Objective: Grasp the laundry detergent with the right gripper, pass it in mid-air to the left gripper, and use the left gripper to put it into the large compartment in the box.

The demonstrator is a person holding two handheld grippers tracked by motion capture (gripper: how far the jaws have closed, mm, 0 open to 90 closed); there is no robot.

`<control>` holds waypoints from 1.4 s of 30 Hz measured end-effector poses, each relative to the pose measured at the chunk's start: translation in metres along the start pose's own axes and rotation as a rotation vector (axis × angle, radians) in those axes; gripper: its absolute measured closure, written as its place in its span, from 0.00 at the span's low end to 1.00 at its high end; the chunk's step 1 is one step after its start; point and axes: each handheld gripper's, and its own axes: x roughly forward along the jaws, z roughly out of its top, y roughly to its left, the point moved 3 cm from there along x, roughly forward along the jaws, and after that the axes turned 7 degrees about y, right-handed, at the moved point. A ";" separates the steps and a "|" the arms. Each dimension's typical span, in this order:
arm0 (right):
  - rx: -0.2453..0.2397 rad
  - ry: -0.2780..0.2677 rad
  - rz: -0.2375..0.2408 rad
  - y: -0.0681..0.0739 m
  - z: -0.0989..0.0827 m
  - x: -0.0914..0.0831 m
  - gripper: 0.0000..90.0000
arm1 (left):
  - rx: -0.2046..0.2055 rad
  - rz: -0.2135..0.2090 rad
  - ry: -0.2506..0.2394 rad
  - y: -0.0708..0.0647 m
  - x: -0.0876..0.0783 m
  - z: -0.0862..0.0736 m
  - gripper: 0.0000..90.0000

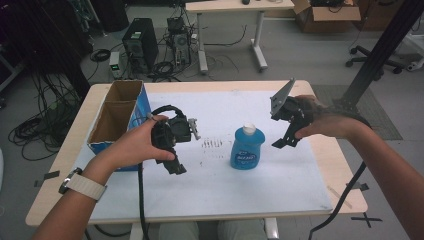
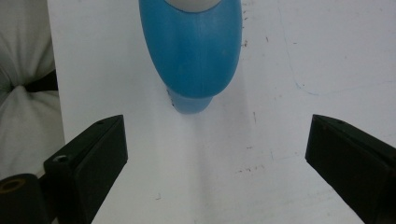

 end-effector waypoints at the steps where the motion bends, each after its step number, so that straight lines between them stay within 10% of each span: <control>1: -0.003 -0.002 0.000 0.000 0.000 0.000 0.06 | -0.001 0.002 0.000 0.000 0.000 0.000 0.08; 42: 0.007 -0.110 0.037 -0.005 -0.010 0.017 0.05 | -0.031 0.010 -0.020 0.001 -0.001 -0.006 0.08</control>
